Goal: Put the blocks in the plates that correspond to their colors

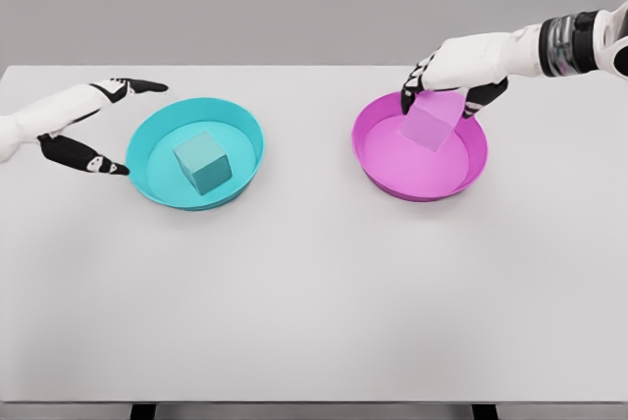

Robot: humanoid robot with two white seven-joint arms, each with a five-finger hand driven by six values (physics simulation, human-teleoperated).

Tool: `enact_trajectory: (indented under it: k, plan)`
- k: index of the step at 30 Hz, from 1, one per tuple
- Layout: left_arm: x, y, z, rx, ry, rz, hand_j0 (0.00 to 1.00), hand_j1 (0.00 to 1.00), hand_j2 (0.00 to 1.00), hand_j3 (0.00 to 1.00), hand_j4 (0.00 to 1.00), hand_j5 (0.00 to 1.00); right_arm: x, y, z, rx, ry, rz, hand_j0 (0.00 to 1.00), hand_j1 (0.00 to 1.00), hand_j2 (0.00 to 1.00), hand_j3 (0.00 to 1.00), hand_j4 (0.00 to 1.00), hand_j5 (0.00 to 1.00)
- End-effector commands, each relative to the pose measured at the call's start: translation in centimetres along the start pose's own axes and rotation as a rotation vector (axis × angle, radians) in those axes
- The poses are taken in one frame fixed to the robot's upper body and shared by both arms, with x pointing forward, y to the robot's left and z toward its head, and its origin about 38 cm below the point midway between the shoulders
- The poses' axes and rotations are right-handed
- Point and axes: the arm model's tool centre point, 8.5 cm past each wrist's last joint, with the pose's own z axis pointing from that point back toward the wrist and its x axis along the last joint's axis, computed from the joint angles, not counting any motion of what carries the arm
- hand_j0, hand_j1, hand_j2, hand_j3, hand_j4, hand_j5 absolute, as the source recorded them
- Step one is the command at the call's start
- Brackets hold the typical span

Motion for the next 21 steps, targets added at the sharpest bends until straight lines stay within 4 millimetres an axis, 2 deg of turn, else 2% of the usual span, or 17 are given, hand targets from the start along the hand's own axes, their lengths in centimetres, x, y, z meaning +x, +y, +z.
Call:
enact_trajectory:
  k: [1, 4, 6, 7, 8, 9, 16, 21]
  plan:
    - [0.0, 0.9, 0.6, 0.066, -0.012, 0.035, 1.0, 1.0, 1.0, 1.0, 1.0, 1.0, -0.3, 0.4, -0.1, 0.007, 0.008, -0.012, 0.61, 0.61, 0.61, 0.61, 0.61, 0.61]
    - [-1.3, -1.2, 2.7, 0.114, 0.031, 0.108, 1.0, 1.0, 1.0, 1.0, 1.0, 1.0, 0.5, 0.8, -1.6, 0.038, -0.019, -0.001, 0.61, 0.61, 0.61, 0.61, 0.61, 0.61]
    - [-1.7, -2.1, 3.0, 0.135, 0.034, 0.146, 1.0, 1.0, 1.0, 1.0, 1.0, 1.0, 0.5, 0.9, -1.8, 0.046, -0.02, 0.005, 0.61, 0.61, 0.61, 0.61, 0.61, 0.61]
    - [-1.8, -2.3, 3.0, 0.141, 0.031, 0.159, 1.0, 1.0, 1.0, 1.0, 1.0, 1.0, 0.6, 0.8, -1.9, 0.045, -0.022, 0.006, 0.68, 0.68, 0.68, 0.68, 0.68, 0.68]
    - [-1.9, -2.3, 3.0, 0.142, 0.034, 0.16, 1.0, 1.0, 1.0, 1.0, 1.0, 1.0, 0.6, 0.7, -1.8, 0.043, -0.021, 0.007, 0.8, 0.8, 0.8, 0.8, 0.8, 0.8]
    - [-1.9, -2.4, 3.0, 0.141, 0.034, 0.162, 1.0, 1.0, 1.0, 1.0, 1.0, 1.0, 0.6, 0.7, -1.8, 0.04, -0.021, 0.007, 0.99, 0.99, 0.99, 0.99, 0.99, 0.99]
    - [-2.0, -2.8, 3.2, 0.138, 0.041, 0.17, 1.0, 1.0, 1.0, 1.0, 1.0, 1.0, 0.4, 0.6, -1.5, 0.037, -0.017, 0.005, 1.0, 1.0, 1.0, 1.0, 1.0, 1.0]
    - [-2.0, -2.8, 3.1, 0.137, 0.039, 0.169, 1.0, 1.0, 1.0, 1.0, 1.0, 1.0, -0.3, -0.6, 0.3, -0.005, 0.01, 0.0, 1.0, 1.0, 1.0, 1.0, 1.0, 1.0]
